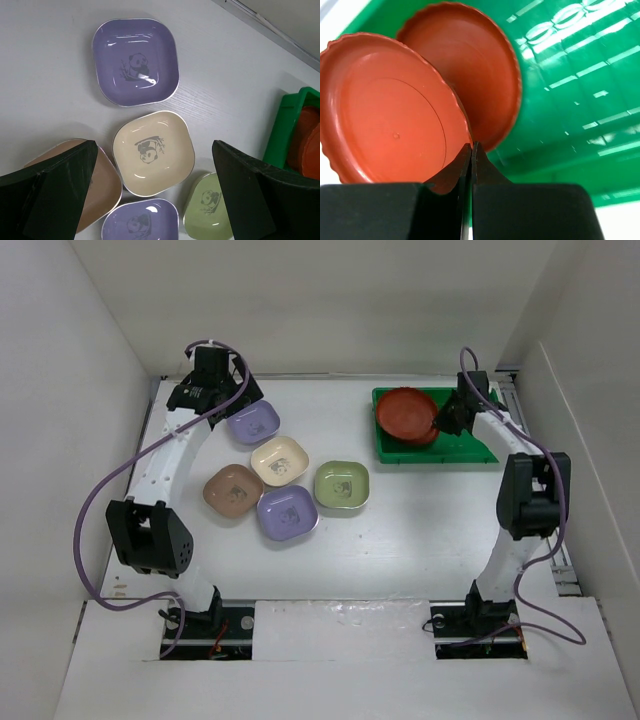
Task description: Place the plates into the plastic bin on the countertop
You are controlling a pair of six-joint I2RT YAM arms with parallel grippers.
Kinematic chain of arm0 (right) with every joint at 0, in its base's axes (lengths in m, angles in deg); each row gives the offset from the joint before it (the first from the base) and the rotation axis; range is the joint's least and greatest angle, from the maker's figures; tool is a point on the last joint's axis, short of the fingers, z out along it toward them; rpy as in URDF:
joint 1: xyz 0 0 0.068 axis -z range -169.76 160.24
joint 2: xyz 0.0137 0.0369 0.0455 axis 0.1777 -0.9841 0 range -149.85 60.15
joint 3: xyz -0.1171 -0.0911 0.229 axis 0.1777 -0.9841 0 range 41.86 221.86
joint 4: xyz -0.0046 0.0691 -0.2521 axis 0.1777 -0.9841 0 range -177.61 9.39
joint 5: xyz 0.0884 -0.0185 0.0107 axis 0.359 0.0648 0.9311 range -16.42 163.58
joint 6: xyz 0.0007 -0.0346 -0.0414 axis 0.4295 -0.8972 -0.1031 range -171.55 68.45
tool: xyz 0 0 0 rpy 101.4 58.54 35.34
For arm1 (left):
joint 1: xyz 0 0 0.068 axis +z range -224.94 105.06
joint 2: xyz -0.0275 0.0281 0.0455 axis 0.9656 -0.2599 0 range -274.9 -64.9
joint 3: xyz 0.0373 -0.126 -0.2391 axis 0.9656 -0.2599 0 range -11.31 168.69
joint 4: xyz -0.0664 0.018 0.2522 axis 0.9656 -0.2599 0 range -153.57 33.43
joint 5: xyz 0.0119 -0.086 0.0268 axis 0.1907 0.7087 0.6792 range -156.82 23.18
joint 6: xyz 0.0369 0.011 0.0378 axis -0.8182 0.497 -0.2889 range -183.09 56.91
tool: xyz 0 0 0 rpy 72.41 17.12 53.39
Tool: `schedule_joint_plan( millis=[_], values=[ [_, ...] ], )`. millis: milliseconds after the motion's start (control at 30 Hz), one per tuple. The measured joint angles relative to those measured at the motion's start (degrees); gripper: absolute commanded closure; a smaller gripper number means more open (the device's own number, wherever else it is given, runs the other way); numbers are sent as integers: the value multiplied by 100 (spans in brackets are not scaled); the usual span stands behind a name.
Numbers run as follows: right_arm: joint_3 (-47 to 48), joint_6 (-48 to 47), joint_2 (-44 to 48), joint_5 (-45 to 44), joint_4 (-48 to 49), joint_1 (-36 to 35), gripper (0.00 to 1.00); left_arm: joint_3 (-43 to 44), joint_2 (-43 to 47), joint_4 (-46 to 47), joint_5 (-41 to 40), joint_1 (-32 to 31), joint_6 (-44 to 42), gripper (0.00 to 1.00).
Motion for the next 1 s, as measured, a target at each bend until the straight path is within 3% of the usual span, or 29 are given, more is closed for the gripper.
schedule_joint_plan(
  millis=[433,500,533,600,667,800,1000],
  values=[
    [146,-68,-785,83,358,341,97,-13,0,26,63,0,-87,0],
    [149,-72,-787,96,369,385,79,-13,0,26,74,0,-94,0],
    [153,-74,-785,105,385,398,47,-13,0,26,81,0,-94,0],
    [155,-94,-782,142,435,404,28,-13,0,26,92,0,-94,0],
    [122,-68,-721,149,466,387,2,-13,0,28,87,0,-96,0],
    [2,-81,-369,63,433,291,0,-13,-2,24,11,0,-94,0],
    [-409,-81,892,-214,479,-92,0,-11,-127,20,-299,0,-31,0]
  ],
)
